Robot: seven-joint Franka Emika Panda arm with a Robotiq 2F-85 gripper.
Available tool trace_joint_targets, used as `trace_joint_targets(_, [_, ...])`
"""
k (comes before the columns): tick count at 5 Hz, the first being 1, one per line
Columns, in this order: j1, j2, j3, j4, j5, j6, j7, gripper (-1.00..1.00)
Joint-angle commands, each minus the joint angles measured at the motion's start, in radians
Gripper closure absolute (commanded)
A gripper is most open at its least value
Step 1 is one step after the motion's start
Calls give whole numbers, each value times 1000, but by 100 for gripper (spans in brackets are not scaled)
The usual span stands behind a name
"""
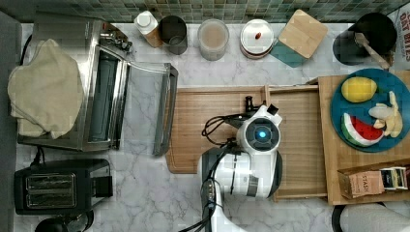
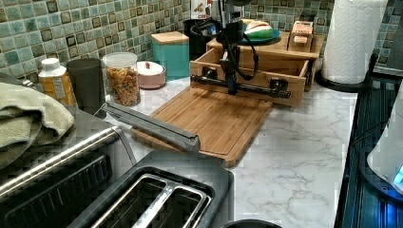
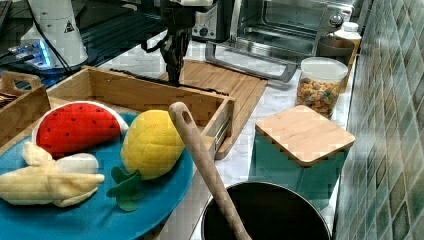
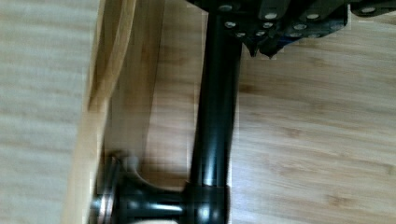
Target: Close the drawer.
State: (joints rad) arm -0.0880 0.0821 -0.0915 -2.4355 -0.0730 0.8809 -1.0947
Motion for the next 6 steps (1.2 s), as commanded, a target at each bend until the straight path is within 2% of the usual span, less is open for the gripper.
trace_joint_targets(1, [-176, 125, -240, 239, 61, 77, -266, 100])
trace_joint_targets(3, [-269, 204, -258, 339, 123, 146, -386, 100])
trace_joint_targets(4, [-272, 247, -284, 413, 112, 107, -425, 100])
trace_joint_targets(6, [-263, 248, -294, 413, 118, 107, -429, 100])
